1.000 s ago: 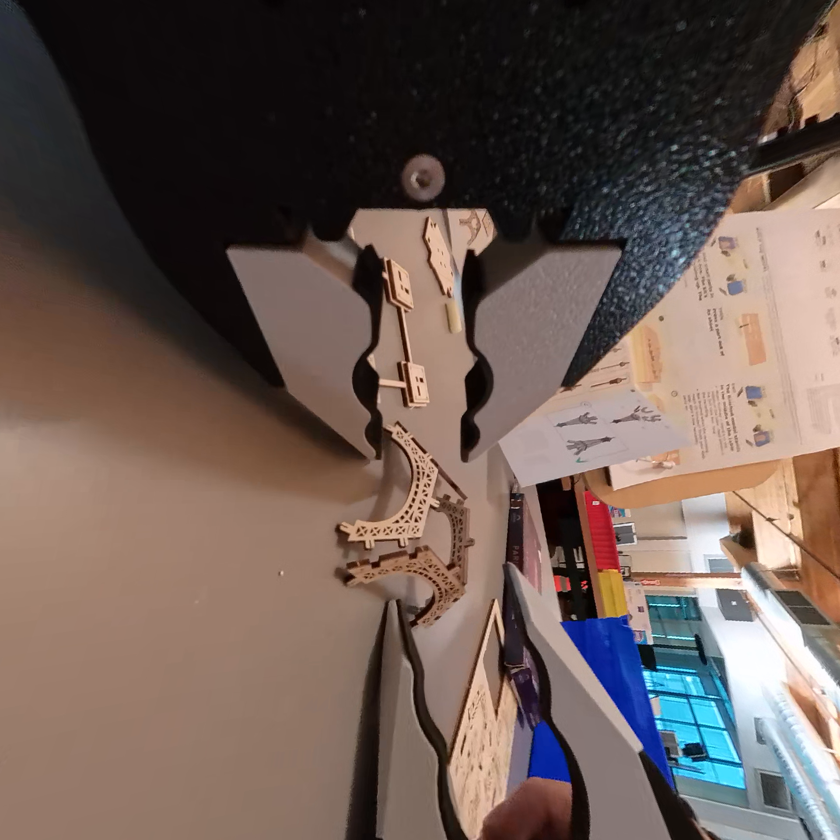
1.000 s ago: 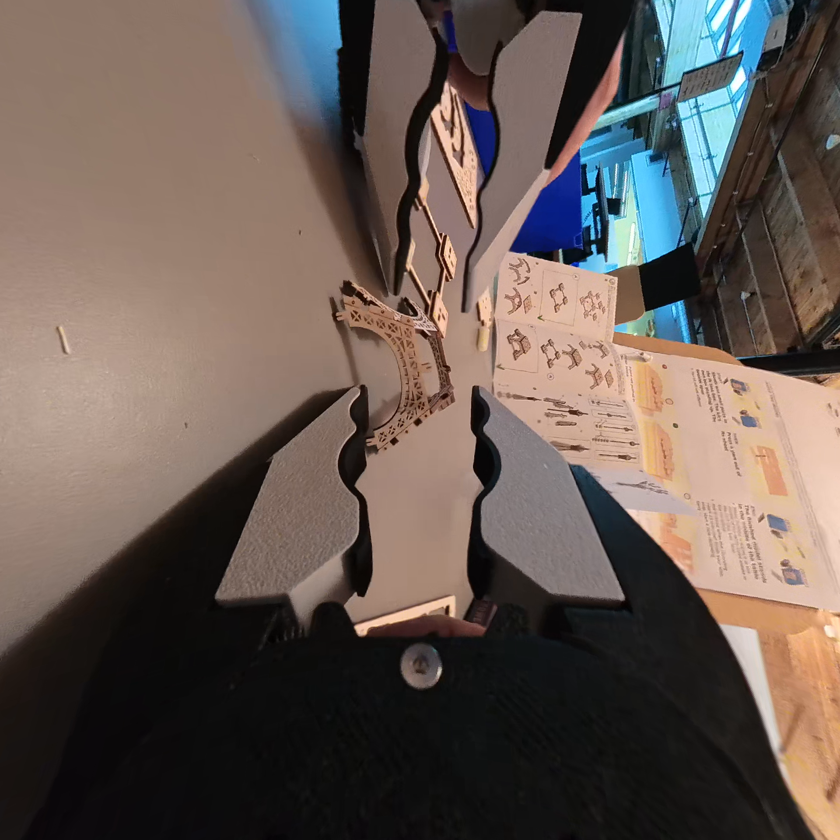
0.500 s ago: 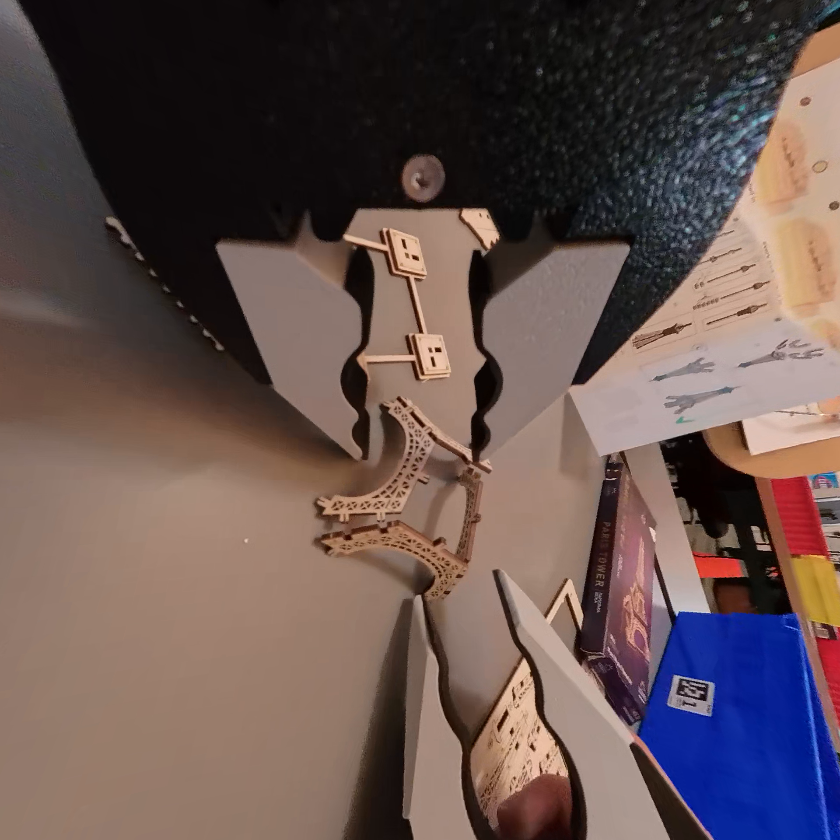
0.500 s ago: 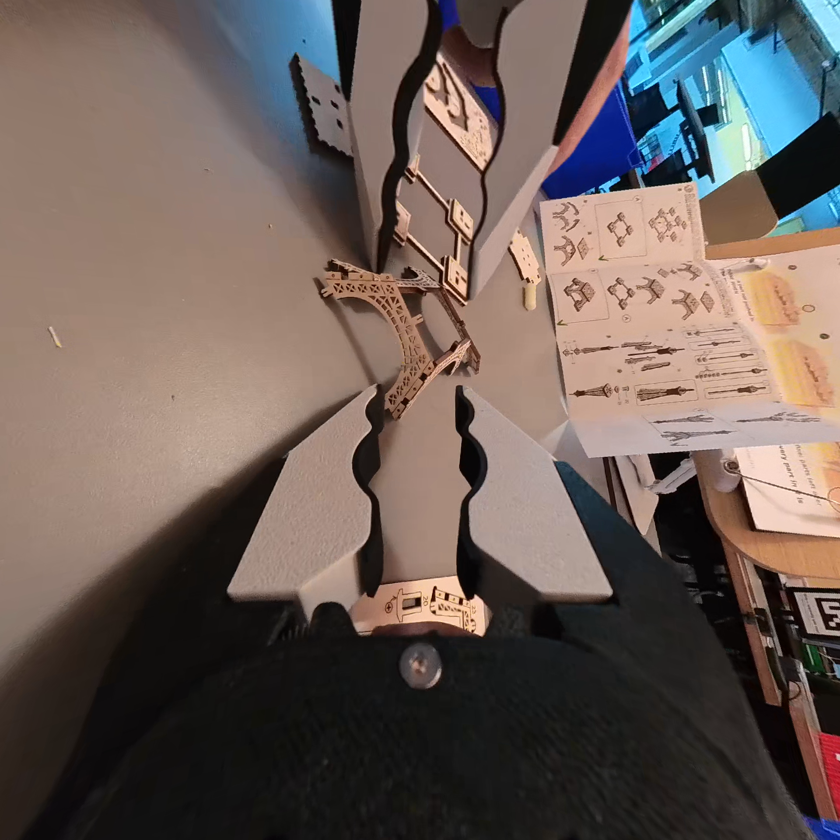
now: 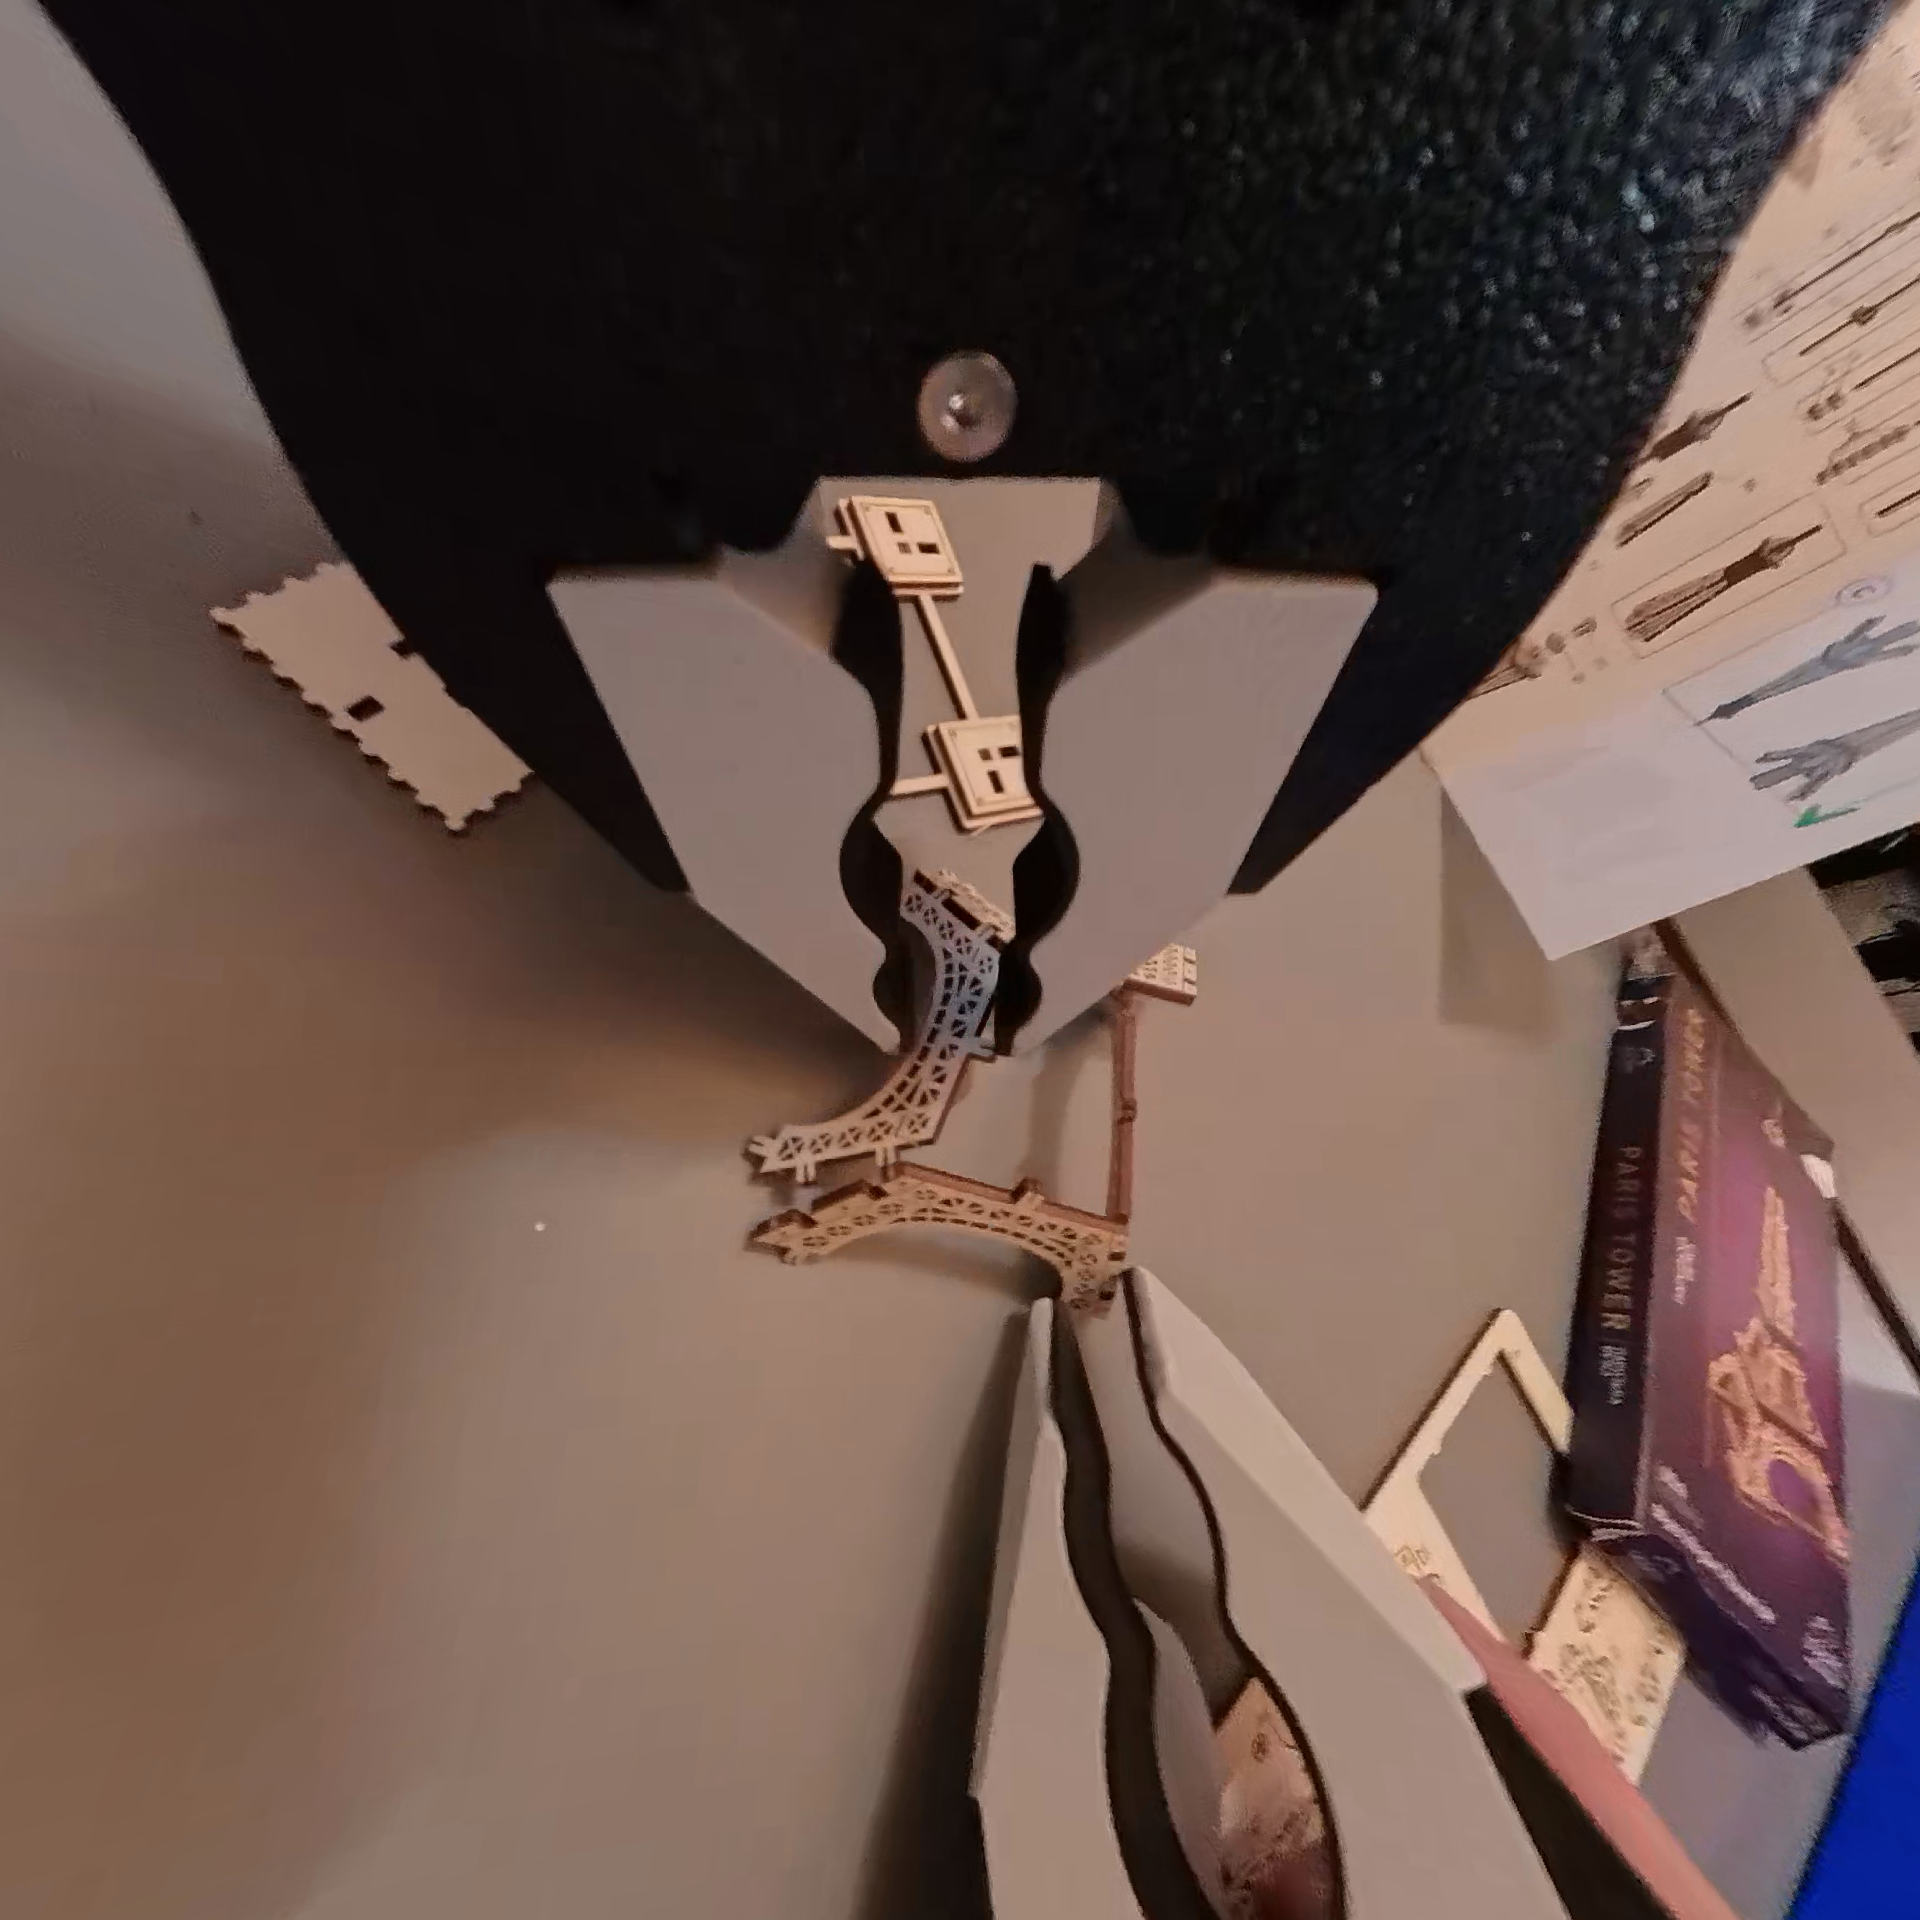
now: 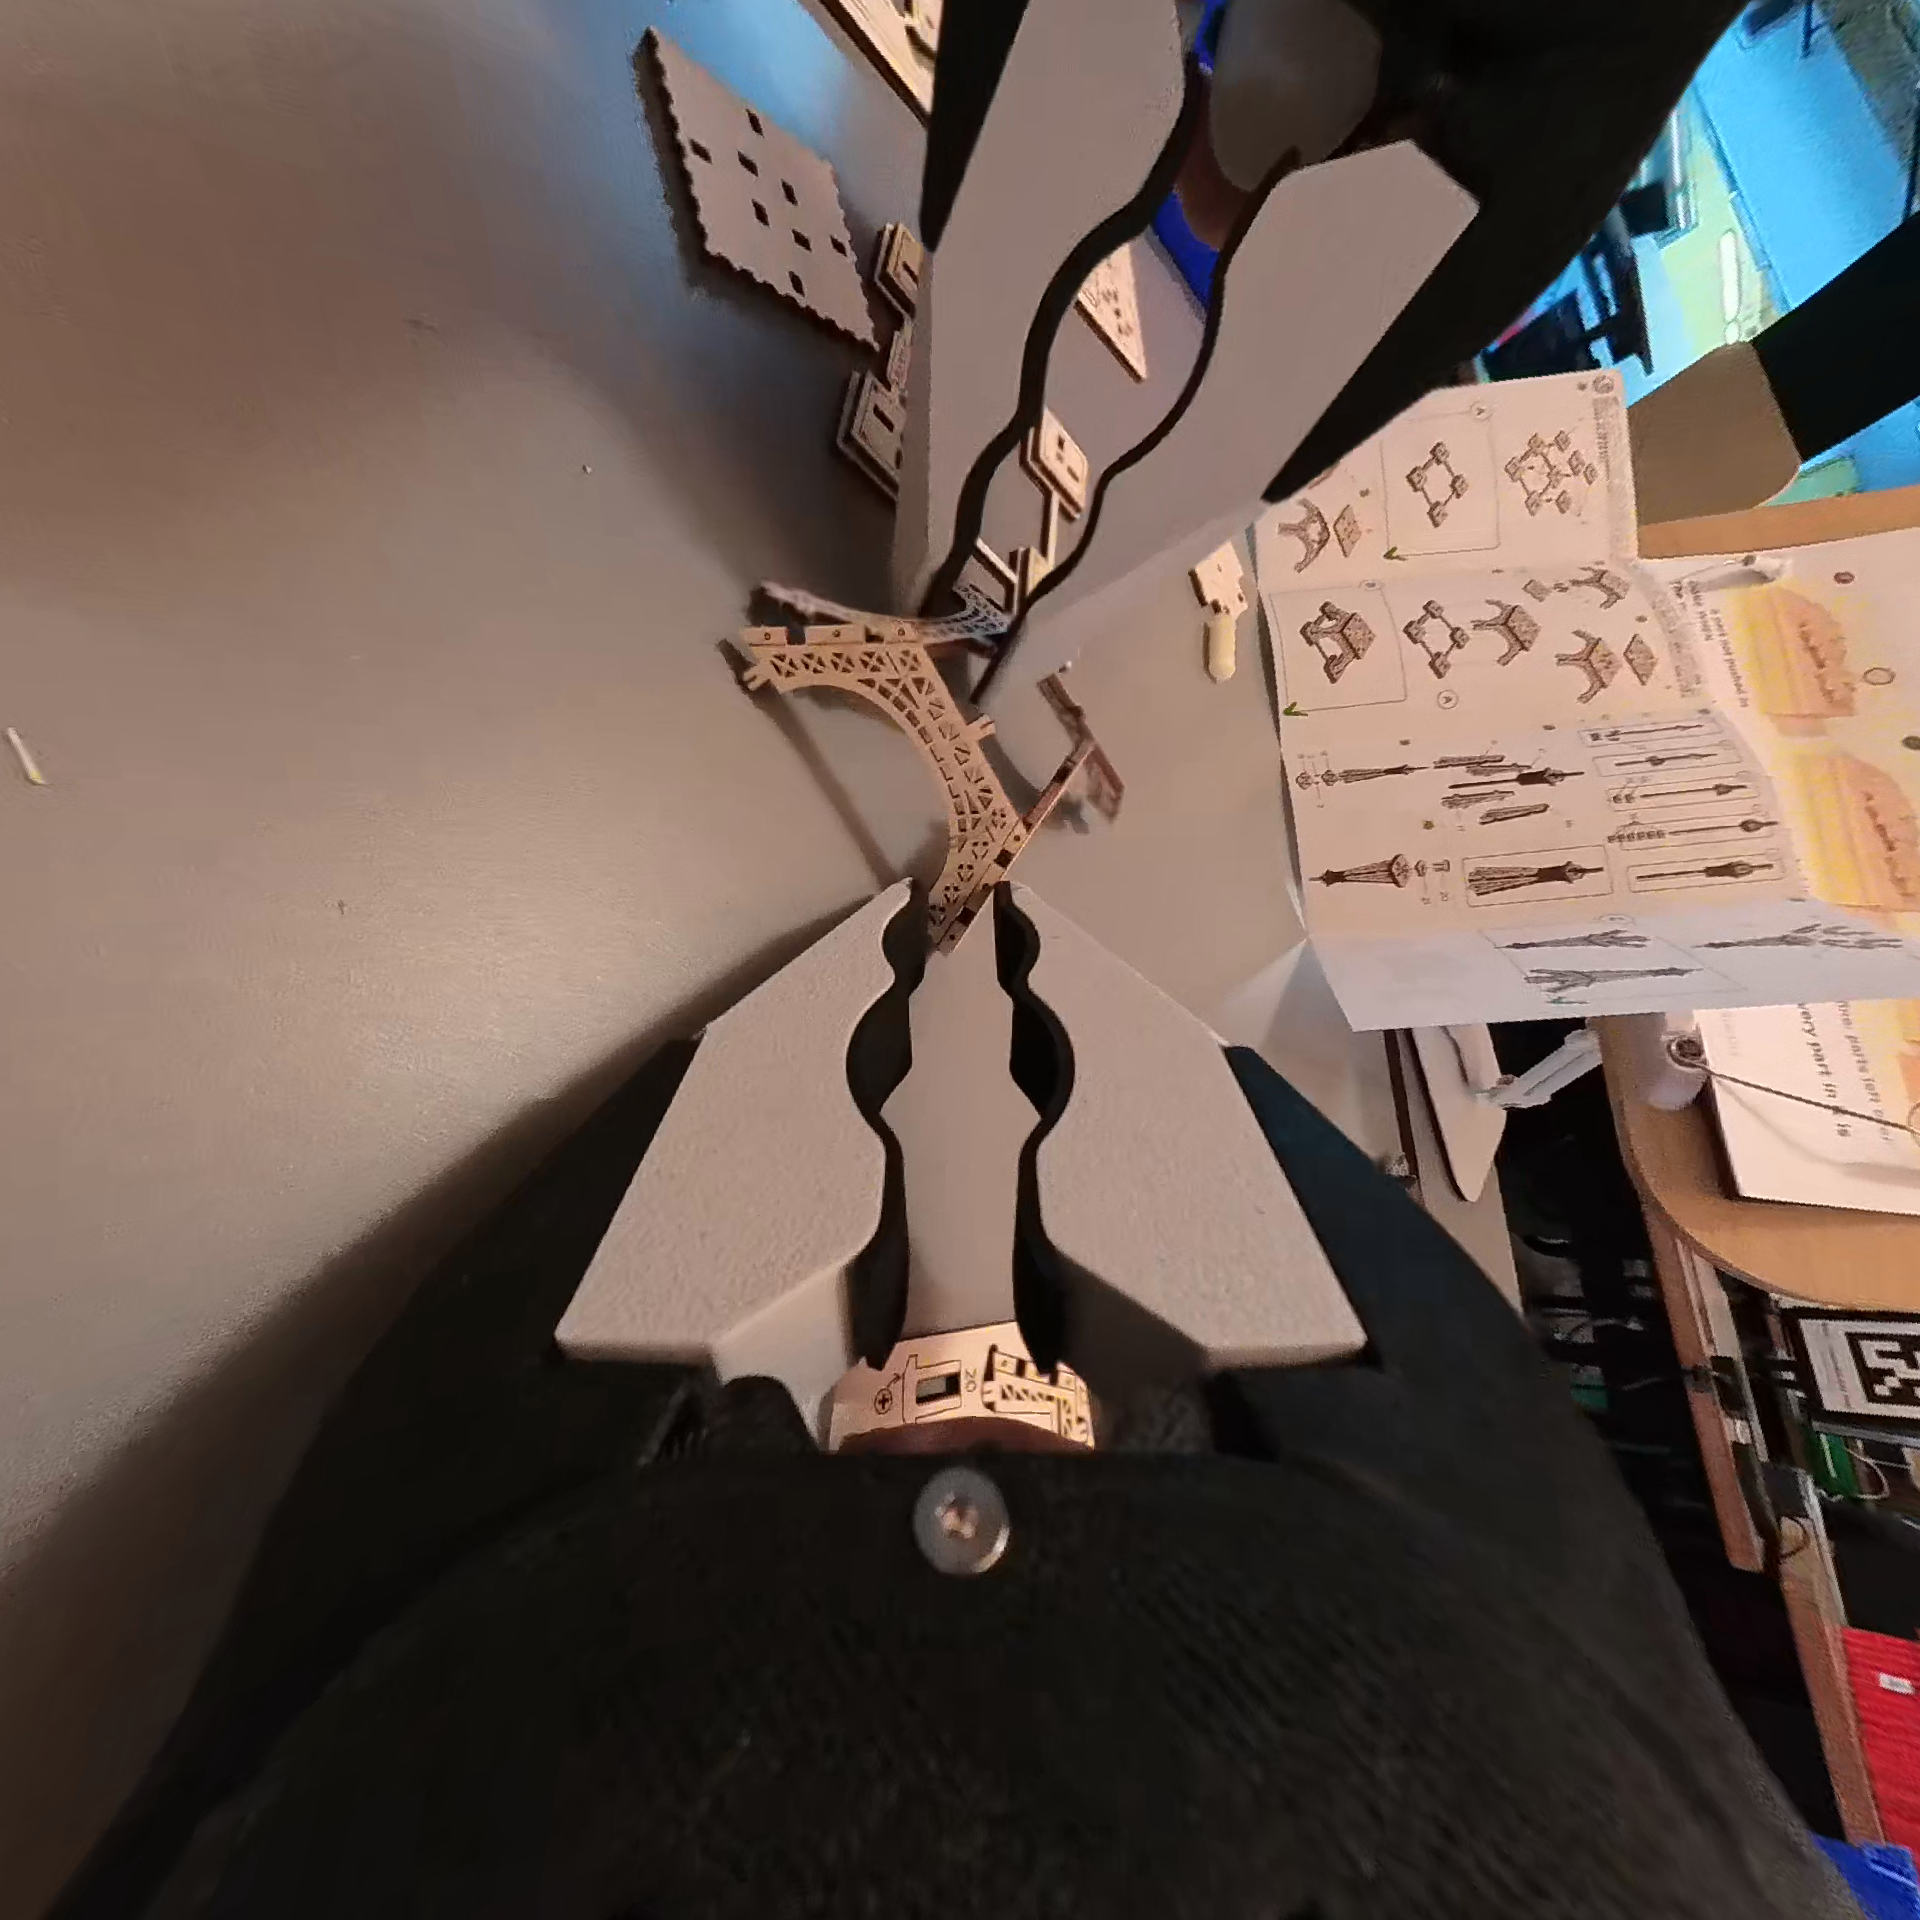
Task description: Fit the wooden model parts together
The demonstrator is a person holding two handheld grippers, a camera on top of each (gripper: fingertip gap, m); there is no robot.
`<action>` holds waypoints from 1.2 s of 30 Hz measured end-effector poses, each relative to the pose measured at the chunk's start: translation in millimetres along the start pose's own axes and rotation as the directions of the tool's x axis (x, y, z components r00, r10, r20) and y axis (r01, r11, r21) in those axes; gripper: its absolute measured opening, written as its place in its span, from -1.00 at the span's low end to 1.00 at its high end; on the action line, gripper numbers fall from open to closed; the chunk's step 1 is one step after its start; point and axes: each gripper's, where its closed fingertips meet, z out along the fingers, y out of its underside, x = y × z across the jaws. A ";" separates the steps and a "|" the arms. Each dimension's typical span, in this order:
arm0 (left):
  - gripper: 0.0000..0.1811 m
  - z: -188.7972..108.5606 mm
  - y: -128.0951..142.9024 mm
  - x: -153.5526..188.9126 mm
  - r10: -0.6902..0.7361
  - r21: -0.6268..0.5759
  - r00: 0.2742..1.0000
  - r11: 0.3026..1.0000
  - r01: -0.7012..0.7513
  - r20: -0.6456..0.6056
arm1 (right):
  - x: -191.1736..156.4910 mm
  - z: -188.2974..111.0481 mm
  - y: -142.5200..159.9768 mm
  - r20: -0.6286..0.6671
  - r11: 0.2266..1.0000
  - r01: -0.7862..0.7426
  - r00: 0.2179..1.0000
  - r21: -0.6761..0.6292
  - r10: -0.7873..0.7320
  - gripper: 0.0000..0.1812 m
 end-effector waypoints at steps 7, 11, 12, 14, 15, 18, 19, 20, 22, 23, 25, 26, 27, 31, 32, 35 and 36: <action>-0.87 -5.5 -1.1 -5.9 -0.039 0.022 0.990 0.999 0.036 0.139 | -1.7 -3.0 2.7 0.001 0.999 0.043 0.999 -0.020 -0.043 -0.81; -0.88 -7.2 -3.0 -4.5 -0.071 0.026 0.979 0.997 0.067 0.191 | 0.8 -7.5 1.0 -0.025 0.998 0.066 0.997 -0.025 -0.066 -0.61; -0.88 -6.7 -3.4 -4.3 -0.068 0.022 0.977 0.998 0.065 0.204 | -0.1 -7.8 -0.8 -0.028 0.997 0.078 0.997 -0.022 -0.078 -0.61; -0.88 -6.3 -4.3 -6.2 -0.064 0.016 0.969 0.998 0.062 0.238 | -0.9 -6.7 -5.8 -0.039 0.996 0.087 0.995 -0.012 -0.087 -0.57; -0.88 -5.5 -3.6 -4.6 -0.061 0.006 0.969 0.998 0.062 0.238 | -0.2 -5.7 -7.4 -0.051 0.995 0.096 0.994 -0.013 -0.097 -0.55; -0.88 -4.1 -6.3 -3.0 -0.075 0.022 0.962 0.997 0.071 0.262 | 1.6 -2.3 -10.5 -0.074 0.992 0.126 0.989 -0.025 -0.127 -0.52; -0.88 -3.6 -8.5 -2.2 -0.084 0.036 0.960 0.996 0.077 0.268 | 2.2 -1.4 -11.0 -0.078 0.991 0.128 0.988 -0.027 -0.130 -0.52; -0.88 -3.5 -9.9 -2.4 -0.088 0.044 0.956 0.996 0.079 0.281 | 2.6 -0.3 -11.4 -0.082 0.991 0.129 0.988 -0.027 -0.130 -0.52; -0.88 -3.0 -9.1 -3.8 -0.089 0.038 0.946 0.996 0.081 0.312 | 2.4 1.9 -13.3 -0.090 0.989 0.143 0.985 -0.026 -0.145 -0.53; -0.88 -2.8 -8.6 -4.3 -0.089 0.035 0.942 0.996 0.082 0.324 | 2.0 3.0 -14.8 -0.094 0.988 0.154 0.983 -0.024 -0.156 -0.53; -0.88 -3.2 -7.1 -5.4 -0.086 0.028 0.935 0.996 0.081 0.345 | 0.2 5.5 -17.1 -0.093 0.986 0.167 0.981 -0.023 -0.168 -0.57; -0.88 -3.2 -5.4 -5.5 -0.082 0.020 0.933 0.997 0.081 0.351 | -0.5 6.4 -17.8 -0.092 0.985 0.173 0.980 -0.023 -0.175 -0.58; -0.88 -3.6 -3.4 -5.7 -0.082 0.013 0.931 0.996 0.083 0.356 | -0.6 7.2 -18.8 -0.091 0.984 0.175 0.980 -0.024 -0.177 -0.59; -0.88 -4.1 -0.5 -7.1 -0.094 0.026 0.929 0.995 0.091 0.359 | 1.5 7.1 -16.9 -0.088 0.987 0.159 0.983 -0.028 -0.161 -0.57; -0.88 -4.2 0.5 -8.6 -0.098 0.026 0.926 0.995 0.095 0.364 | 2.3 6.4 -15.7 -0.086 0.987 0.160 0.983 -0.032 -0.163 -0.56; -0.88 -2.5 -2.0 -10.0 -0.097 0.038 0.928 0.995 0.089 0.361 | 5.6 5.2 -12.7 -0.084 0.988 0.149 0.985 -0.041 -0.152 -0.52; -0.88 -1.9 -2.5 -10.2 -0.093 0.036 0.928 0.996 0.086 0.360 | 5.6 5.7 -12.7 -0.081 0.987 0.154 0.984 -0.042 -0.157 -0.53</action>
